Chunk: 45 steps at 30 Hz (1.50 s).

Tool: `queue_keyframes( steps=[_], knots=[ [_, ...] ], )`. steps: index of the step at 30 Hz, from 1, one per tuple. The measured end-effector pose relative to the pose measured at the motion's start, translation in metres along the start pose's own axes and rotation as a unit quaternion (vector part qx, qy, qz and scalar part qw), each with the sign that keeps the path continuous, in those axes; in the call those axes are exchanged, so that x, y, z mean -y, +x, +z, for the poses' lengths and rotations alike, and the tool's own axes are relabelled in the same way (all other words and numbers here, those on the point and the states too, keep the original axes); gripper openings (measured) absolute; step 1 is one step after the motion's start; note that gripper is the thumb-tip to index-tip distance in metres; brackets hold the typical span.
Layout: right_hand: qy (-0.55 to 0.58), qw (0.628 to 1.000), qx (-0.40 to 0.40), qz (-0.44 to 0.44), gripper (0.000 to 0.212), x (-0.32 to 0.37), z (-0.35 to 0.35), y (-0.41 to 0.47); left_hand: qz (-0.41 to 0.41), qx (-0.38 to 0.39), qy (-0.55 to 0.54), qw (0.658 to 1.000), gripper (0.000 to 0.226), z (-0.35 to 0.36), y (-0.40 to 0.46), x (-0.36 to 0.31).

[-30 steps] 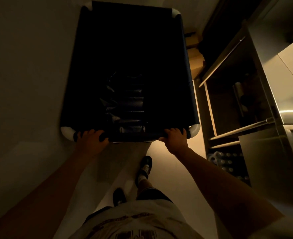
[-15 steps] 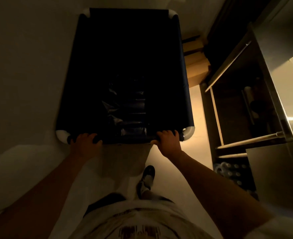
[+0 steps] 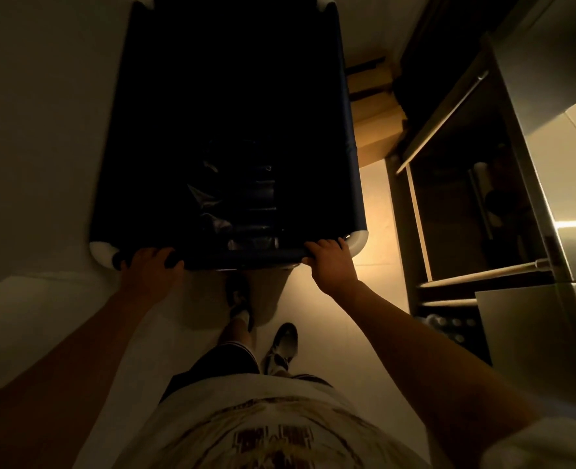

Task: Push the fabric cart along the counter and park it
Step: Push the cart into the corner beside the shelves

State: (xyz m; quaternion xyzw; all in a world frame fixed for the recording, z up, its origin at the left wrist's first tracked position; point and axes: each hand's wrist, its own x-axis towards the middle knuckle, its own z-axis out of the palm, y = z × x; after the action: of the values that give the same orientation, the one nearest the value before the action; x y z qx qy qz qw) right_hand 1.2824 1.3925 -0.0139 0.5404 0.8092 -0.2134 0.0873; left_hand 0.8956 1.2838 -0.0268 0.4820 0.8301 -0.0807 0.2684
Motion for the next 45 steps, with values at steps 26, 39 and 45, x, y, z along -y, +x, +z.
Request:
queue_keyframes(
  steps=[26, 39, 45],
  knots=[
    [-0.005, 0.999, 0.029, 0.031, 0.04, 0.005, -0.085, 0.152, 0.03, -0.02, 0.028, 0.999, 0.076, -0.088, 0.146, -0.041],
    [-0.012, 0.996, 0.033, 0.077, 0.039, 0.019, -0.119, 0.215, 0.085, -0.05, 0.048, 0.994, 0.066, -0.121, 0.205, -0.051],
    [-0.031, 0.996, 0.021, 0.076, 0.035, 0.023, -0.13, 0.236, 0.098, -0.057, 0.058, 0.992, 0.058, -0.128, 0.228, -0.054]
  ],
)
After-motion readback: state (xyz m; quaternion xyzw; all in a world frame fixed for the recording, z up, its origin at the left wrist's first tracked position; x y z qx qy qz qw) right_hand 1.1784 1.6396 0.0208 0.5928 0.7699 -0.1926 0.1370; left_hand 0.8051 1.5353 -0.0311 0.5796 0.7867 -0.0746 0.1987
